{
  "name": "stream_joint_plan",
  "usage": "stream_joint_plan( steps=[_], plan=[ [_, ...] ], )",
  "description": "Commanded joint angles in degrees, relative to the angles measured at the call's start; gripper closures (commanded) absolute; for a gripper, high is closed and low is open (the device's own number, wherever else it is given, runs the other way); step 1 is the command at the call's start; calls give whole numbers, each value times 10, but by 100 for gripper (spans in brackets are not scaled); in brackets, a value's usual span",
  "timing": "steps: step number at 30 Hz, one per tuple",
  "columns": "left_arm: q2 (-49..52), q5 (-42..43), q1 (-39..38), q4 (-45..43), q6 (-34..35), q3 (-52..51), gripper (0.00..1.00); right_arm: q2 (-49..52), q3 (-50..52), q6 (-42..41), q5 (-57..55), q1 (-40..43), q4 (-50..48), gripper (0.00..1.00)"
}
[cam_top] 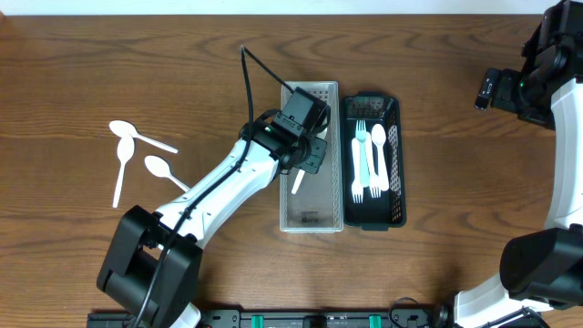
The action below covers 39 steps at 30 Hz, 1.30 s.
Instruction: Pack container
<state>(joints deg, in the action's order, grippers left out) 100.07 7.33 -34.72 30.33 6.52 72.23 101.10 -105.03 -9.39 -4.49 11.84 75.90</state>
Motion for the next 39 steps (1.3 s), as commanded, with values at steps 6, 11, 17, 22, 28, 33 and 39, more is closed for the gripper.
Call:
stream_joint_plan(
  steps=[6,11,17,22,28,33,39],
  plan=[
    [-47,-29,6,20,-74,35,35,-3,1,14,0,0,2,1],
    [-126,-109,77,87,-61,100,10,-3,1,18,0,0,2,1],
    [-171,-130,298,136,-50,106,5,-3,1,22,0,0,3,1],
    [-130,-128,486,156,-114,88,1,-3,1,22,0,0,14,1],
    [-26,-52,613,141,-172,87,1,-3,1,21,0,0,28,1],
    [55,-54,648,112,-190,87,1,-3,1,16,0,0,31,1],
    [111,-54,652,94,-237,87,1,-3,1,-1,0,0,35,1]
  ],
)
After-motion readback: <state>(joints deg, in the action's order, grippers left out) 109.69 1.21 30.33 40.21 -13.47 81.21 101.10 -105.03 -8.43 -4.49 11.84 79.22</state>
